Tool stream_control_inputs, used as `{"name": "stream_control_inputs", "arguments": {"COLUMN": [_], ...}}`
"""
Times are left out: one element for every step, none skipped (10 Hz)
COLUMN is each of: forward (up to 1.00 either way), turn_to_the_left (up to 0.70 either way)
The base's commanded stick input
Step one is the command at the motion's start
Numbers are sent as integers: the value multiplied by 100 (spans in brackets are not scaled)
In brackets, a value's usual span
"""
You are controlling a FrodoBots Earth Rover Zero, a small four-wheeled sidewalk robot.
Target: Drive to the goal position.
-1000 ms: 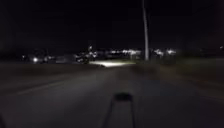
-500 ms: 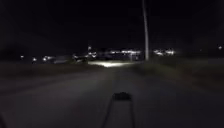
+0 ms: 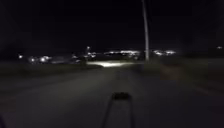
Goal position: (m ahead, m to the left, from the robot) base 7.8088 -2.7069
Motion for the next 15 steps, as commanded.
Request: {"name": "stream_control_inputs", "arguments": {"forward": [70,70,54,10,34,70,70,70,70,70,70,70,70,70,70], "turn_to_the_left": [0,0,0,0,0,0,0,0,0,0,0,0,0,0,0]}}
